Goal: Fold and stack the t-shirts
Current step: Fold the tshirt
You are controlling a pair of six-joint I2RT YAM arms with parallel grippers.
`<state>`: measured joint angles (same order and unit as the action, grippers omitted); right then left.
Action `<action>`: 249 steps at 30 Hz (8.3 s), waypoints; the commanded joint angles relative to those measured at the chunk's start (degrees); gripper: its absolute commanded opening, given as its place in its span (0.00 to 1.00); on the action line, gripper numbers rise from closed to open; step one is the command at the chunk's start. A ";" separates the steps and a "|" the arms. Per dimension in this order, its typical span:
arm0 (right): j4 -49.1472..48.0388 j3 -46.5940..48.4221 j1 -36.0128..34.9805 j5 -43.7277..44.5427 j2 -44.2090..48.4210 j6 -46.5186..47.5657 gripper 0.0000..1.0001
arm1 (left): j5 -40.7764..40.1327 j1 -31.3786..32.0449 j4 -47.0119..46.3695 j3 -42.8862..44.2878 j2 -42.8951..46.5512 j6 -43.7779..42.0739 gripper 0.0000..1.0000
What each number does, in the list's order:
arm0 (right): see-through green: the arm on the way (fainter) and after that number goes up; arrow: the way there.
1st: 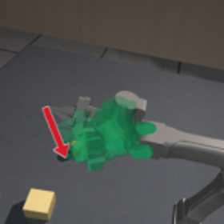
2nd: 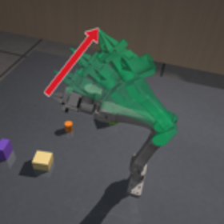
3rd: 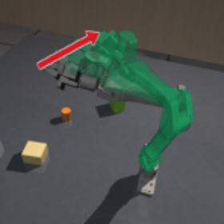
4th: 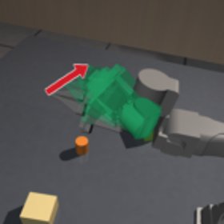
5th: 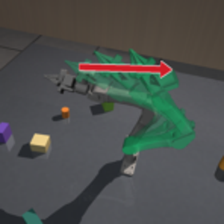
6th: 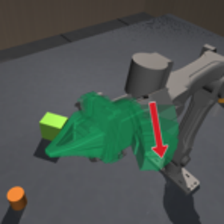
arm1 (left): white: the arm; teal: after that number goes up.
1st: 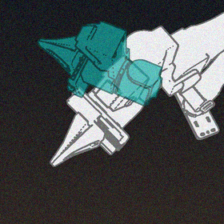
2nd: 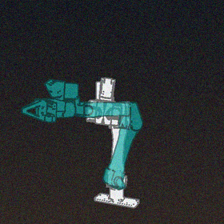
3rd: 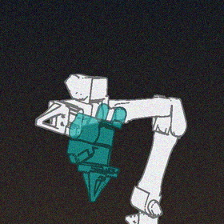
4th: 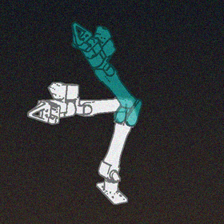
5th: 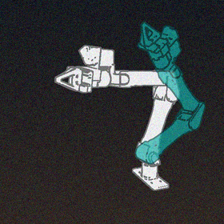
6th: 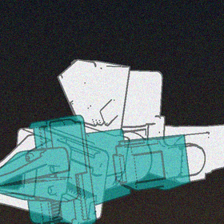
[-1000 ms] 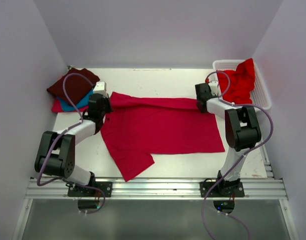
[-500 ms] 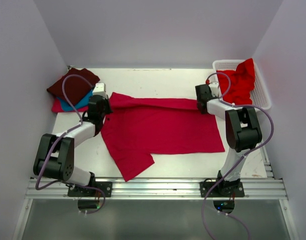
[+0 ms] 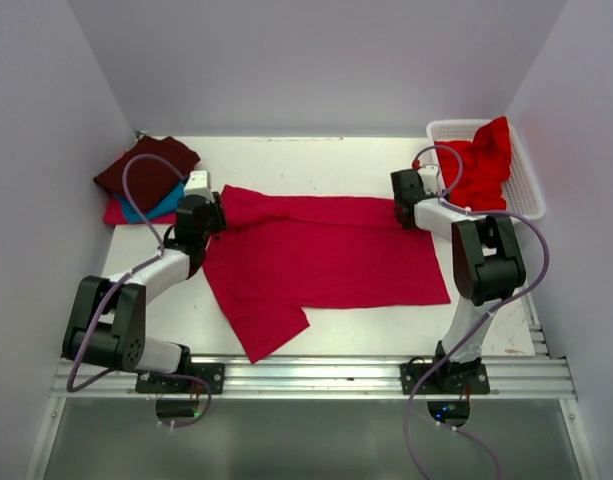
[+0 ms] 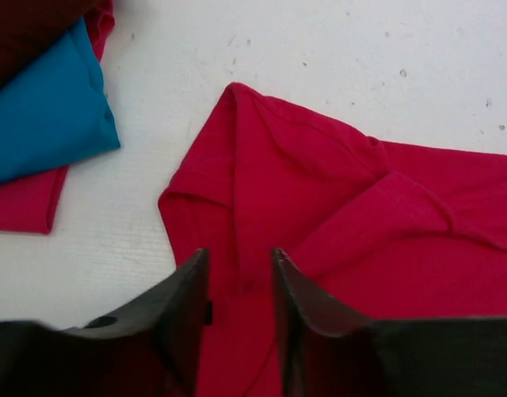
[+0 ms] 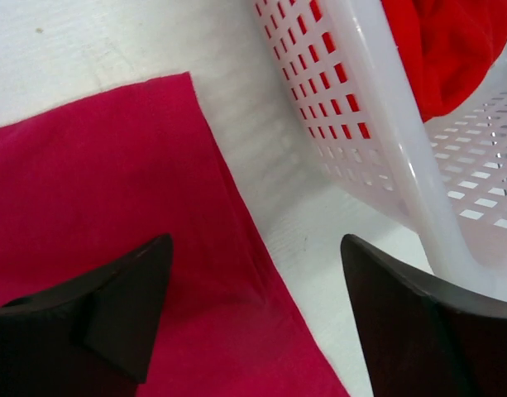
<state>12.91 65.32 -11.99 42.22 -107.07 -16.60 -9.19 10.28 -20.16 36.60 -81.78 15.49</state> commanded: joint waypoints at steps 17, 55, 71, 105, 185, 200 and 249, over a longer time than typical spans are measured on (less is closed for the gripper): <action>-4.11 -1.42 -1.19 -29.70 12.67 0.43 0.00 | 2.50 0.88 0.21 6.99 1.65 2.97 0.00; -1.22 -0.37 -13.41 -66.04 17.06 1.75 0.40 | 27.39 2.46 3.02 25.63 -28.52 12.90 0.46; -2.97 -3.97 -13.41 -64.19 19.35 0.25 0.37 | 25.01 2.90 7.33 24.75 -29.14 10.88 0.13; -2.71 -6.87 -13.41 -62.70 21.11 0.96 0.47 | 19.13 13.27 7.16 9.99 -6.23 15.37 0.66; 12.77 23.29 1.54 -6.18 -4.52 -12.93 0.00 | 7.87 0.97 18.49 16.75 -20.70 10.09 0.00; 11.35 21.16 0.12 -18.92 -5.25 -10.21 0.00 | 8.93 0.97 17.70 15.70 -20.79 10.62 0.00; 13.27 -16.44 -5.85 -22.17 41.82 -10.03 0.60 | 8.65 7.90 30.78 7.53 12.15 11.39 0.68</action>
<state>20.91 51.99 -17.37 19.97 -69.01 -27.38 0.08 16.71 2.57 45.52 -73.32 24.97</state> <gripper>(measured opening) 0.588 0.674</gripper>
